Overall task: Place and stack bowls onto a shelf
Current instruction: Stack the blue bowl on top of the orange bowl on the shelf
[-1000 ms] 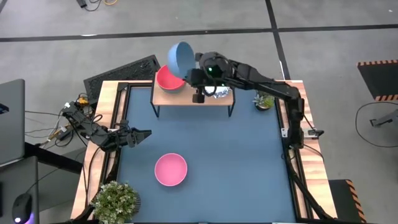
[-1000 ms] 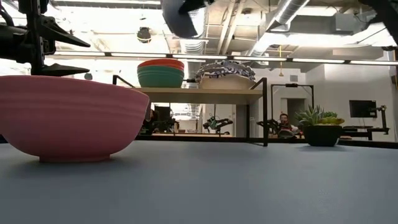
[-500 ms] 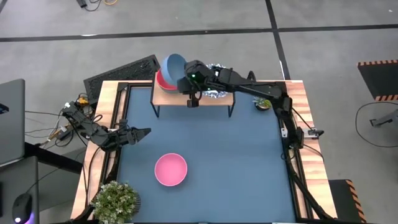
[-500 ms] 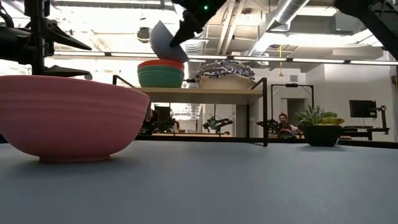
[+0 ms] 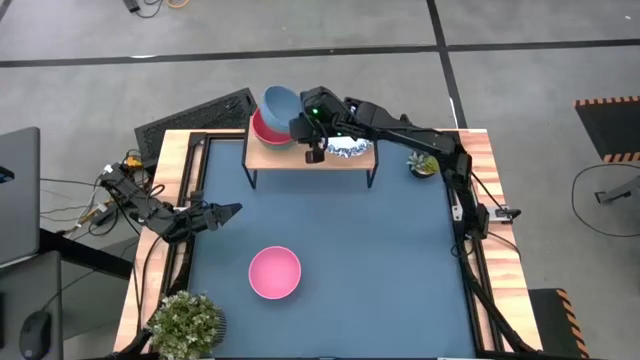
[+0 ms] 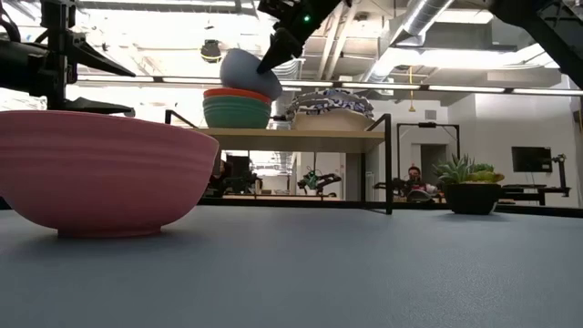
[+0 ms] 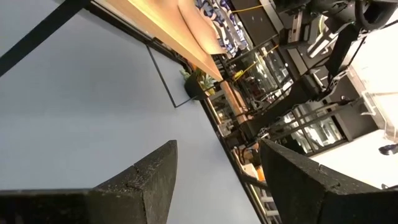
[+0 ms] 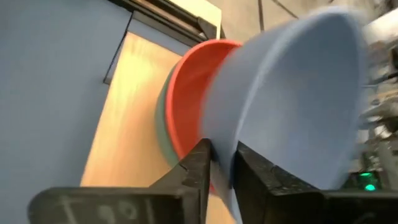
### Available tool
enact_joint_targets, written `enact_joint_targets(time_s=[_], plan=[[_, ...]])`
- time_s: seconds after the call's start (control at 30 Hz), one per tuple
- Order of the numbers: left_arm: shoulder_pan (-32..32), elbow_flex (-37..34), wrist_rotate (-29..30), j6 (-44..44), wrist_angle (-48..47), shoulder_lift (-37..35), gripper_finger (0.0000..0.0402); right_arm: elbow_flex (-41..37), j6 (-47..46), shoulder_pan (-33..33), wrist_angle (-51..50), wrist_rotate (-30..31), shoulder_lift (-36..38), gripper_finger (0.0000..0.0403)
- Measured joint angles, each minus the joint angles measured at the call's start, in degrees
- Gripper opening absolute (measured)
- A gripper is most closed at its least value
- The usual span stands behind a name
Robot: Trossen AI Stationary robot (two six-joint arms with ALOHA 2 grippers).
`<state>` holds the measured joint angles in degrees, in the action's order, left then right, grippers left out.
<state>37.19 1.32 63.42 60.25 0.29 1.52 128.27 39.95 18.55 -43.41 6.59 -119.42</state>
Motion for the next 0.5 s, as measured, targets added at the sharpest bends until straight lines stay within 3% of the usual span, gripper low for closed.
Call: enact_joint_targets(time_s=[0.3, 0.5], plan=[[0.0, 0.0, 0.46, -0.63, -0.15, 0.0, 0.0214, 0.0, 2.2, -0.02, 5.22, -0.09, 0.0, 0.0125], [0.0, 0.0, 0.48, -1.83, -0.15, 0.0, 0.0214, 0.0, 2.58, -0.41, 5.1, 0.8, 0.0, 0.0173]])
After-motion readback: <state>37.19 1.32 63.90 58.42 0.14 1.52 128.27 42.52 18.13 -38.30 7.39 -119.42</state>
